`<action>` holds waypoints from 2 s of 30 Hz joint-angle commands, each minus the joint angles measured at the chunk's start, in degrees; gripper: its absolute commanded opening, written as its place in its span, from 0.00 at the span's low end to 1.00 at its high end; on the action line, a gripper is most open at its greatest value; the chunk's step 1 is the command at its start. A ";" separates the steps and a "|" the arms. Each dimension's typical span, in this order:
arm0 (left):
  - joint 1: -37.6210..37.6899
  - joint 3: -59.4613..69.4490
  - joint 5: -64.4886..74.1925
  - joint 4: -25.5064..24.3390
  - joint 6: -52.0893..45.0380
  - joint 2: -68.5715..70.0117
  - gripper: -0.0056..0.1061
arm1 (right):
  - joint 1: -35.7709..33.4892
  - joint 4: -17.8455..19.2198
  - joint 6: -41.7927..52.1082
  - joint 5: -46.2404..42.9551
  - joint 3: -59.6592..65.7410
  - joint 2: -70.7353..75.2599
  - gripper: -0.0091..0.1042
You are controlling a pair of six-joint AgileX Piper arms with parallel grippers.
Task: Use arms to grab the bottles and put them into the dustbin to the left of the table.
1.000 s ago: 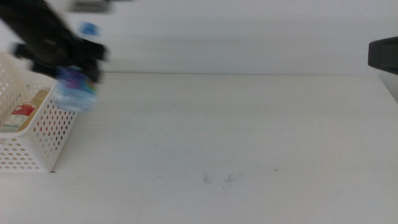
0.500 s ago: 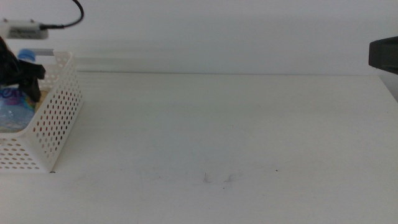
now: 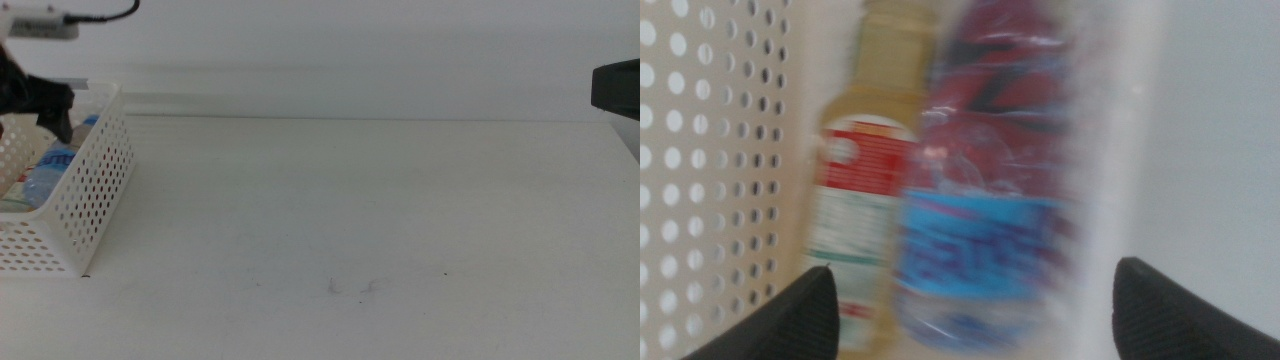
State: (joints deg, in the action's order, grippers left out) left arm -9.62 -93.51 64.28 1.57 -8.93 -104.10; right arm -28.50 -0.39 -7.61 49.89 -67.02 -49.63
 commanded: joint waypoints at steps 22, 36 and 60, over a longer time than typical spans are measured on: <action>17.58 37.69 -14.22 -4.86 9.44 68.13 0.89 | -0.16 0.39 -0.03 -0.59 0.13 0.20 0.86; 17.58 38.55 -15.45 -5.64 9.44 72.52 0.89 | -0.16 0.39 -0.03 -0.59 0.13 0.20 0.86; 14.82 72.03 -46.81 -5.48 8.93 88.42 0.89 | 12.56 -4.50 -0.13 -40.84 40.16 23.97 0.86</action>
State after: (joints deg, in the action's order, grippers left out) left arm 5.68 -27.09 22.25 -5.16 0.00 -18.18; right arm -19.19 -4.99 -7.85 12.76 -32.55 -29.87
